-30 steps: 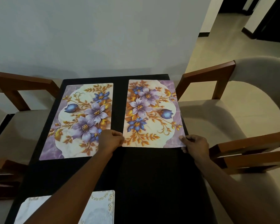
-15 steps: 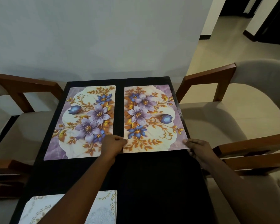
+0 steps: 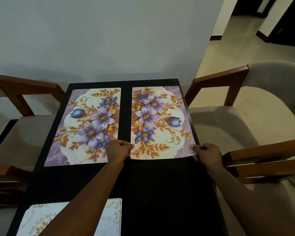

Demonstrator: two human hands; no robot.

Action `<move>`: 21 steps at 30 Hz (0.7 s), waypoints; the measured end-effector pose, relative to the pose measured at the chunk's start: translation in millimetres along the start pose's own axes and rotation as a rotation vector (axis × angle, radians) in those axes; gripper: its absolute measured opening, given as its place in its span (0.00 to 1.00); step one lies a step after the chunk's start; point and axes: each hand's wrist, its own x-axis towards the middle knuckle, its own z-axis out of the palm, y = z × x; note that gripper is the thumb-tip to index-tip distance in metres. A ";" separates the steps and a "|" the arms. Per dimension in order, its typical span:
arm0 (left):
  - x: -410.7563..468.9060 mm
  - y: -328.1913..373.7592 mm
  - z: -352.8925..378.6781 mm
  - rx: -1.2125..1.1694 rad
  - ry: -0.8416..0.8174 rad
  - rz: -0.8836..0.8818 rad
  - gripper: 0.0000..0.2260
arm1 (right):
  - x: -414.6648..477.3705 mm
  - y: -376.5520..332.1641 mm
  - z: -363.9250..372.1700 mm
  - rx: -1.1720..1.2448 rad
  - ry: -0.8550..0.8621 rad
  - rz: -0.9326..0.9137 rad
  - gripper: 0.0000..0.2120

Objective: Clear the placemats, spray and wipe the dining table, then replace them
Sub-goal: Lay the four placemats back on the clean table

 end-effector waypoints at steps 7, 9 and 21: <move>6.3 -2.1 1.1 0.034 0.004 0.010 0.04 | 1.7 -1.2 4.2 -0.006 0.037 0.003 0.12; 7.7 -3.2 1.8 0.052 0.013 0.017 0.04 | 1.6 -2.0 6.1 -0.017 0.052 0.000 0.12; 11.5 -7.4 2.6 0.184 0.033 0.096 0.06 | -1.3 -10.2 5.5 -0.168 0.060 0.008 0.15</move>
